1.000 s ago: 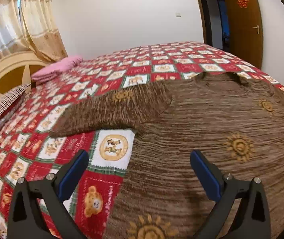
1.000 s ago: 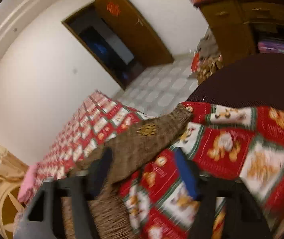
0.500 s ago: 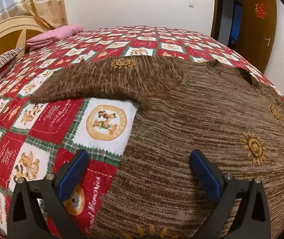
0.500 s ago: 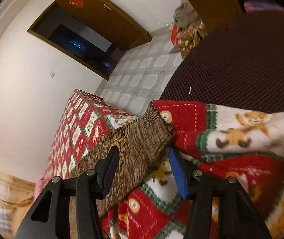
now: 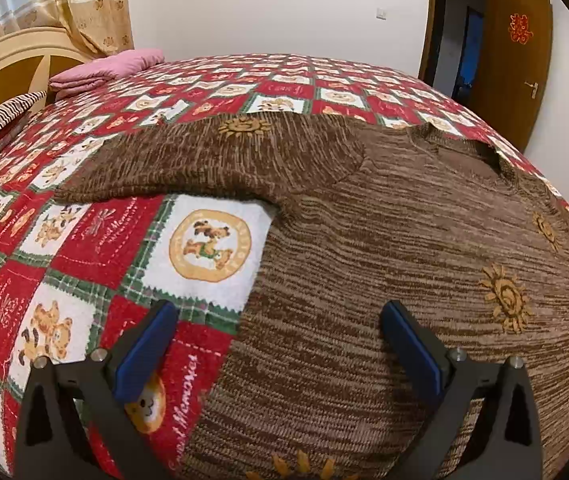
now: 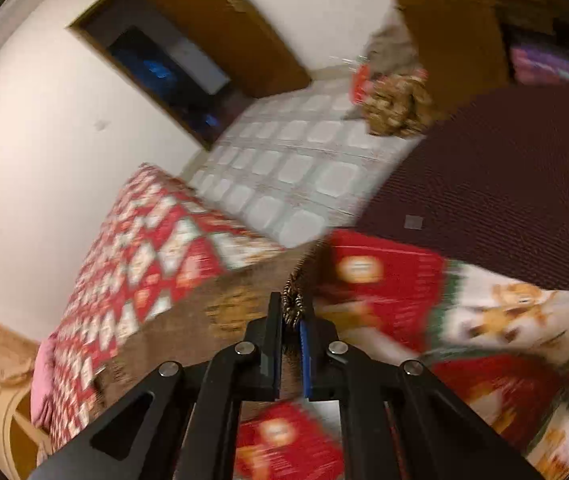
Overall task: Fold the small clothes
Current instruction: 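Grasp the sweater sleeve cuff with the right gripper, then fold the sleeve across the sweater back and open the right gripper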
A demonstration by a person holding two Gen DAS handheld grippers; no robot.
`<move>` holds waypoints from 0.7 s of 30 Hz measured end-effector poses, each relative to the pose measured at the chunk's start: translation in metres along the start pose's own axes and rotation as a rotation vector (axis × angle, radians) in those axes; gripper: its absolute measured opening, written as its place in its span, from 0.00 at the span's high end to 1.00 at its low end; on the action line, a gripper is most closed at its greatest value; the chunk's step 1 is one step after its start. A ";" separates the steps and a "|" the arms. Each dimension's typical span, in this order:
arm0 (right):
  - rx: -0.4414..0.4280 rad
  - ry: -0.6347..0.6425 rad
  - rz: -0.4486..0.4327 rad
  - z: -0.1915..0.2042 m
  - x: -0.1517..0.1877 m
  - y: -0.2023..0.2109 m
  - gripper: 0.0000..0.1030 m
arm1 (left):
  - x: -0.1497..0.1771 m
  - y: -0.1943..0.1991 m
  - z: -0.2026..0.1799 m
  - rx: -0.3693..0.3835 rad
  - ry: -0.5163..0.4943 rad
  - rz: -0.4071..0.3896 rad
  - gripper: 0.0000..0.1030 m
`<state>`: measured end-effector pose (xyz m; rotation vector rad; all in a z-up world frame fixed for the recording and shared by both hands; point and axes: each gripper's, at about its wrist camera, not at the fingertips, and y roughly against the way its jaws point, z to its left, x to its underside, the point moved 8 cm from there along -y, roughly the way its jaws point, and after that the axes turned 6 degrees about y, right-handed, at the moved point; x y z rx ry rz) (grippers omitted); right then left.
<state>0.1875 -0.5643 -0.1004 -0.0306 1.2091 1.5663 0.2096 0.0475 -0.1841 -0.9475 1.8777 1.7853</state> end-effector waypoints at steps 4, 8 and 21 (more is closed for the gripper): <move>-0.096 0.165 0.006 0.090 0.013 0.013 0.94 | 0.000 0.000 0.000 0.002 0.000 -0.002 0.00; -0.201 0.383 0.055 0.195 0.058 0.013 0.94 | 0.000 0.000 -0.001 0.006 0.002 -0.003 0.00; -0.229 0.838 0.217 0.320 0.292 -0.072 0.94 | 0.000 0.000 0.000 0.015 0.007 -0.004 0.00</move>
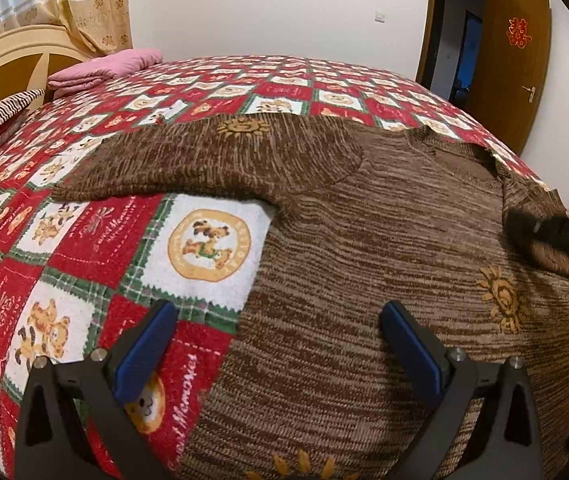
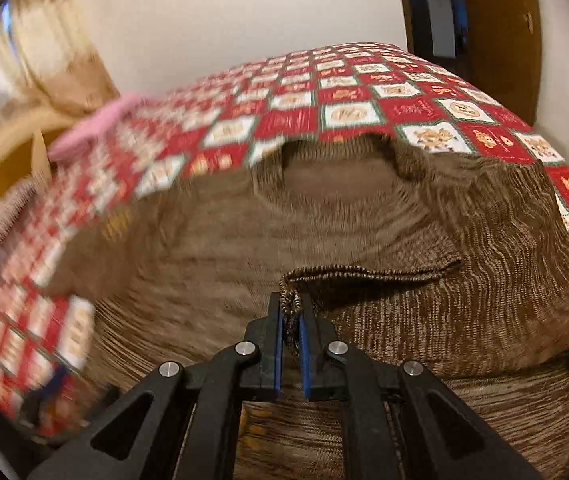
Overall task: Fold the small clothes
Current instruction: 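Fold the sleeve across the sweater back and open the right gripper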
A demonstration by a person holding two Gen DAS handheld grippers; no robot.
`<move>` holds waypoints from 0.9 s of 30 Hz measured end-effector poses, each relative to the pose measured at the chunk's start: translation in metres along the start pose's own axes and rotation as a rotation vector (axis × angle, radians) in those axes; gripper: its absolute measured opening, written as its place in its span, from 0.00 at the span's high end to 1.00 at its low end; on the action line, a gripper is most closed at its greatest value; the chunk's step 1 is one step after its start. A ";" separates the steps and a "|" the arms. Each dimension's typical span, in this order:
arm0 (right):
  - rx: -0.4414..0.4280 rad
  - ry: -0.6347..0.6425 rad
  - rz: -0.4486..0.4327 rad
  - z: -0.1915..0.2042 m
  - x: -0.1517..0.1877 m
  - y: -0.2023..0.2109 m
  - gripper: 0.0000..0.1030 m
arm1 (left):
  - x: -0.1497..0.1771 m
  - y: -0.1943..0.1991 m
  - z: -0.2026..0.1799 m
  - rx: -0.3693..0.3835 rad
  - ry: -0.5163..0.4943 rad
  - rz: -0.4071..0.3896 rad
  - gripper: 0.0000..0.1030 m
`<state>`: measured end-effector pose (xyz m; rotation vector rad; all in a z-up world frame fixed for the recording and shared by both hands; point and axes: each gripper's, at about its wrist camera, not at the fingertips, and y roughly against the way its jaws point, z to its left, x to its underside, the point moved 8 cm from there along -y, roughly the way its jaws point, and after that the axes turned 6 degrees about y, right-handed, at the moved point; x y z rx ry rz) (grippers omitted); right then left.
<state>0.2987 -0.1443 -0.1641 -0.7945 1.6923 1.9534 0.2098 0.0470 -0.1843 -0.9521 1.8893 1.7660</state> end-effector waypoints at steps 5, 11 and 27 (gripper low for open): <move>-0.031 0.045 0.045 -0.001 0.010 0.003 0.39 | 0.000 0.000 0.000 0.001 0.000 -0.001 0.00; -0.121 -0.067 -0.168 -0.032 -0.017 0.061 0.31 | 0.000 0.000 0.000 0.000 -0.001 -0.001 0.00; 0.482 -0.147 -0.074 -0.167 0.009 0.070 0.75 | -0.001 0.001 0.001 0.001 -0.001 -0.004 0.00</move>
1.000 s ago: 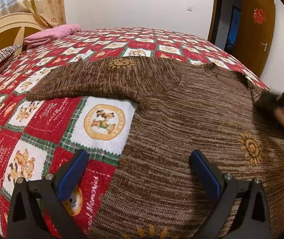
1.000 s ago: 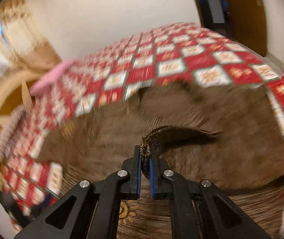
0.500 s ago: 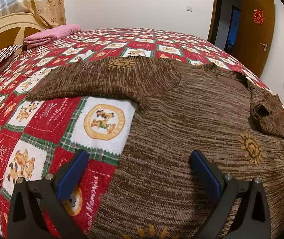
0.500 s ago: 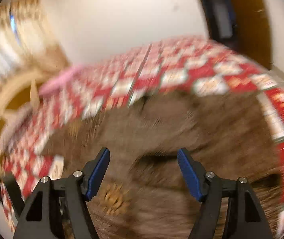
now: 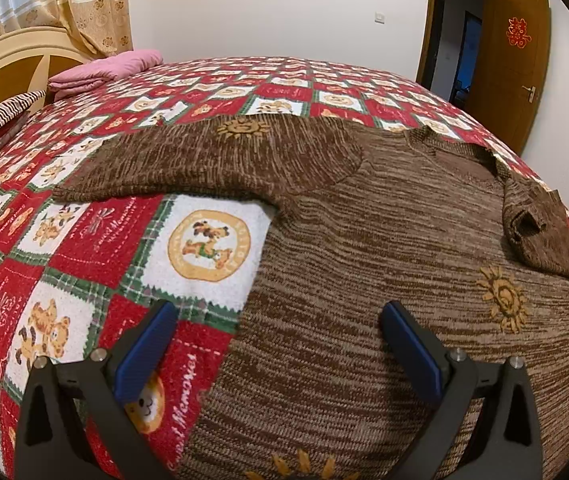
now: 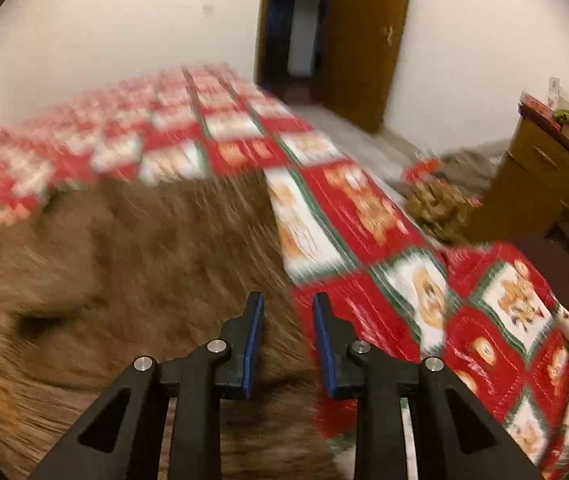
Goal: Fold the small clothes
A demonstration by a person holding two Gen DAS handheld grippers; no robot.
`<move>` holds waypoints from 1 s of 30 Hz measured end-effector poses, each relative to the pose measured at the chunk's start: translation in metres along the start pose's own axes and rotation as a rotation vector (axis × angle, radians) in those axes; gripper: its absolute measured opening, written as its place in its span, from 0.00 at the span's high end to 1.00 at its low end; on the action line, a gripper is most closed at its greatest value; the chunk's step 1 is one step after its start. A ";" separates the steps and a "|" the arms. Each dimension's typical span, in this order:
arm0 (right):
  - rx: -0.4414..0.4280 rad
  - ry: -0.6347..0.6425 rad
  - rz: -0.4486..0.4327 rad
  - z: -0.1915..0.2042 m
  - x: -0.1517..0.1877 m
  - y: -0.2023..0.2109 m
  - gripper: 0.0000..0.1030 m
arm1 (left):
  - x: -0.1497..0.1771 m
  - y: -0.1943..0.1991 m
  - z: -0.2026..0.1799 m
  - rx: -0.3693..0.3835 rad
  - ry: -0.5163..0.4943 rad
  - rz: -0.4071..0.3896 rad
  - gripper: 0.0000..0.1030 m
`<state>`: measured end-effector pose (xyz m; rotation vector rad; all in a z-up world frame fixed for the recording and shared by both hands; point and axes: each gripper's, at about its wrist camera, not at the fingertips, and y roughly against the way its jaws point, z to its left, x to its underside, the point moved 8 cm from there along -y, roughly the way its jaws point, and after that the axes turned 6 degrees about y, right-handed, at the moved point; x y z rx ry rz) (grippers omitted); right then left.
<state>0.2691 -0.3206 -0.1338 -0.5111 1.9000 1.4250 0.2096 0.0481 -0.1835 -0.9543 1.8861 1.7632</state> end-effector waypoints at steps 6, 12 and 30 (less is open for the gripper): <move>-0.328 0.064 -0.001 0.079 -0.019 -0.001 0.74 | 0.000 0.000 0.000 0.001 0.001 0.000 0.00; -0.394 0.028 0.133 0.106 -0.010 -0.036 0.57 | 0.001 0.000 0.000 0.002 0.001 -0.001 0.00; -0.821 -0.062 0.111 0.181 -0.052 -0.012 0.92 | 0.001 0.001 0.000 0.004 0.002 -0.004 0.00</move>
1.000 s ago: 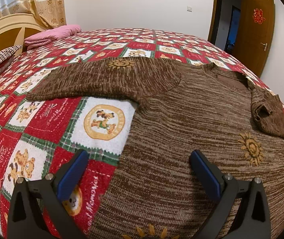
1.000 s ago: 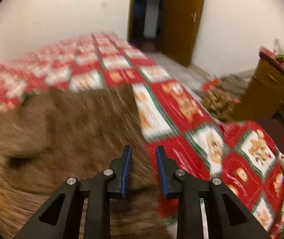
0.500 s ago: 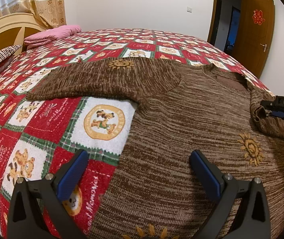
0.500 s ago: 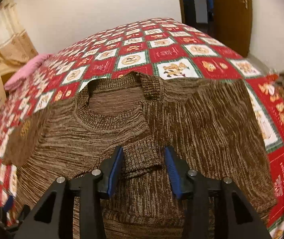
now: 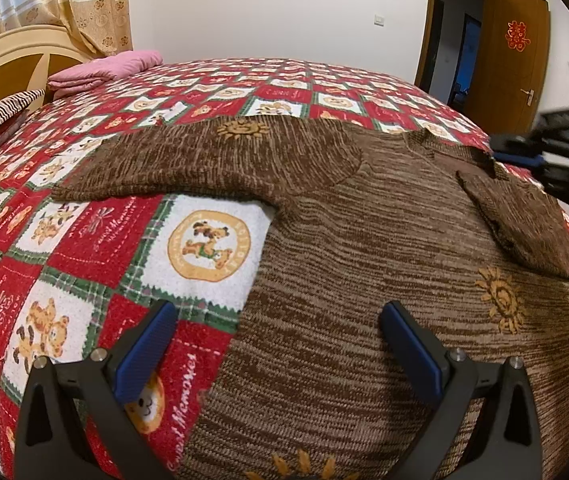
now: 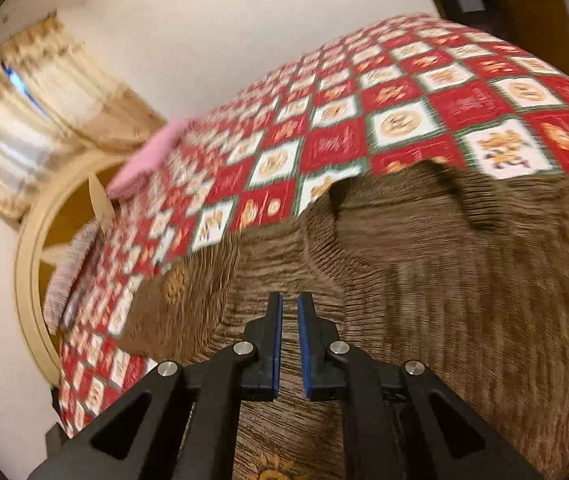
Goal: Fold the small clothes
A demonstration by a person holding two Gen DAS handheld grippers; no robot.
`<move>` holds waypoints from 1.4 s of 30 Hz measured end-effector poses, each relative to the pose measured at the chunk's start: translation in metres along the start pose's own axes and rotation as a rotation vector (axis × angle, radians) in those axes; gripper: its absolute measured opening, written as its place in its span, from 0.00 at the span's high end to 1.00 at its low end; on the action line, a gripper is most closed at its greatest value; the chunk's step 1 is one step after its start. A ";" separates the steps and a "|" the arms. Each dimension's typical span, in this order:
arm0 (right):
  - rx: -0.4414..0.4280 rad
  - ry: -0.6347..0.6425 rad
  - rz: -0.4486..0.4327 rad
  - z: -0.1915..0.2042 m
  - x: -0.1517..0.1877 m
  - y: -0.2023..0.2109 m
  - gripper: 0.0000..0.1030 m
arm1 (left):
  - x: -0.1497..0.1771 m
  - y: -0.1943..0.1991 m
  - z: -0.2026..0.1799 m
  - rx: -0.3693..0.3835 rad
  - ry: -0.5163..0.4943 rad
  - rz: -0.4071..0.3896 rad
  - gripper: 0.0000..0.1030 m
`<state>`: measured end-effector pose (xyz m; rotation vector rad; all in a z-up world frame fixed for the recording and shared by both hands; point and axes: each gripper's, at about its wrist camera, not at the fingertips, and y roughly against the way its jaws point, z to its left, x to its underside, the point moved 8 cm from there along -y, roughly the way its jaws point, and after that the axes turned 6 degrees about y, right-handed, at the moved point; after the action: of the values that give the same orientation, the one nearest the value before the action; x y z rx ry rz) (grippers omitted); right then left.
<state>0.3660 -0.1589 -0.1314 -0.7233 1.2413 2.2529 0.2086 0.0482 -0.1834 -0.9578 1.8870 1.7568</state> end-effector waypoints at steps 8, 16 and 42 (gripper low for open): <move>0.171 0.060 0.038 -0.018 0.061 0.015 0.91 | -0.001 0.001 -0.001 -0.001 -0.001 -0.004 0.00; 0.311 0.161 0.027 -0.014 0.066 0.021 0.90 | -0.001 0.001 -0.001 -0.003 -0.003 -0.005 0.00; 0.564 0.067 -0.176 -0.114 0.103 0.122 0.59 | -0.019 0.027 0.039 -0.009 0.096 -0.085 0.01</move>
<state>0.2383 -0.3015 -0.1738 -0.6558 1.6684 1.6301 0.1964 0.0899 -0.1560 -1.1274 1.8685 1.7003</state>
